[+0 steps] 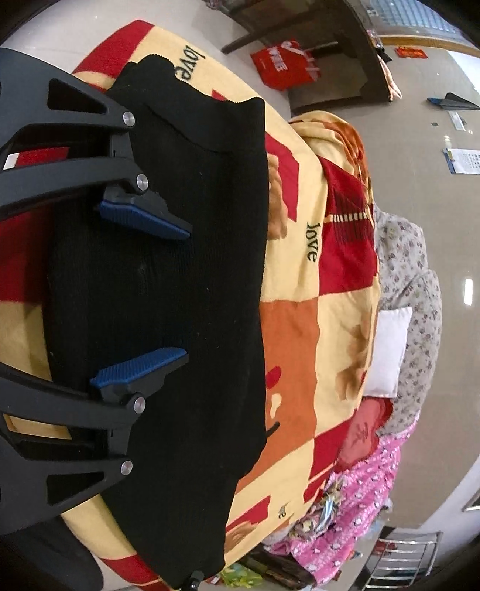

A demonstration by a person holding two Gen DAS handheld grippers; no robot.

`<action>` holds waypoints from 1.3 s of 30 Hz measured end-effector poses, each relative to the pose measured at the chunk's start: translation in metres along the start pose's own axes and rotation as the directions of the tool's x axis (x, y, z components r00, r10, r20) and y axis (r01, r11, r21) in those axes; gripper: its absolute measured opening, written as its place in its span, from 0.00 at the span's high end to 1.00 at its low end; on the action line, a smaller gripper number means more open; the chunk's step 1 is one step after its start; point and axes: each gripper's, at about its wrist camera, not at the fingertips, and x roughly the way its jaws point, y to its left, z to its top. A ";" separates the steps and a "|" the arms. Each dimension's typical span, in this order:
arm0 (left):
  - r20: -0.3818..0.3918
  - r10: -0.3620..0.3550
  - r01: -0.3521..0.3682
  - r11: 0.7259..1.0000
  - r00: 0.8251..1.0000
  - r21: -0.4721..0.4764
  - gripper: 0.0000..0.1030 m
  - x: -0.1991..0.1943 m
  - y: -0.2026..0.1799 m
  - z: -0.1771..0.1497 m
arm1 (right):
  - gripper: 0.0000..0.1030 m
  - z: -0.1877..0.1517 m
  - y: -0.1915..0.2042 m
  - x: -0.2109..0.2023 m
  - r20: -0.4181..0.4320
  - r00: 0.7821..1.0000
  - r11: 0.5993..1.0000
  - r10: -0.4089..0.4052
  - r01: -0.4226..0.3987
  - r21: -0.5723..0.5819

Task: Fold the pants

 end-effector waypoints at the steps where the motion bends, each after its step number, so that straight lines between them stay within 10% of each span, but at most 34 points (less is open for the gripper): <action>1: -0.010 0.011 -0.011 1.000 1.000 -0.004 0.39 0.001 -0.002 0.002 | 1.00 0.001 0.000 0.000 0.001 1.000 1.000 -0.006 0.006 -0.005; 10: -0.028 0.047 -0.048 0.999 0.998 -0.008 0.35 0.004 -0.007 0.003 | 0.98 0.006 0.041 -0.008 -0.004 0.986 0.973 -0.169 0.167 -0.159; 16: -0.027 0.047 -0.048 0.999 0.999 -0.010 0.35 0.004 -0.007 0.003 | 0.98 -0.009 0.091 0.004 -0.063 0.987 0.909 -0.145 0.108 -0.402; 22: -0.027 0.048 -0.049 0.999 0.998 -0.009 0.34 0.004 -0.007 0.003 | 0.98 -0.007 0.042 0.000 -0.006 0.970 0.938 -0.242 0.233 -0.258; 39: 0.004 -0.021 0.022 0.999 1.000 -0.025 0.22 -0.001 -0.010 0.003 | 0.98 -0.006 0.029 -0.007 0.018 0.981 0.962 -0.196 0.195 -0.191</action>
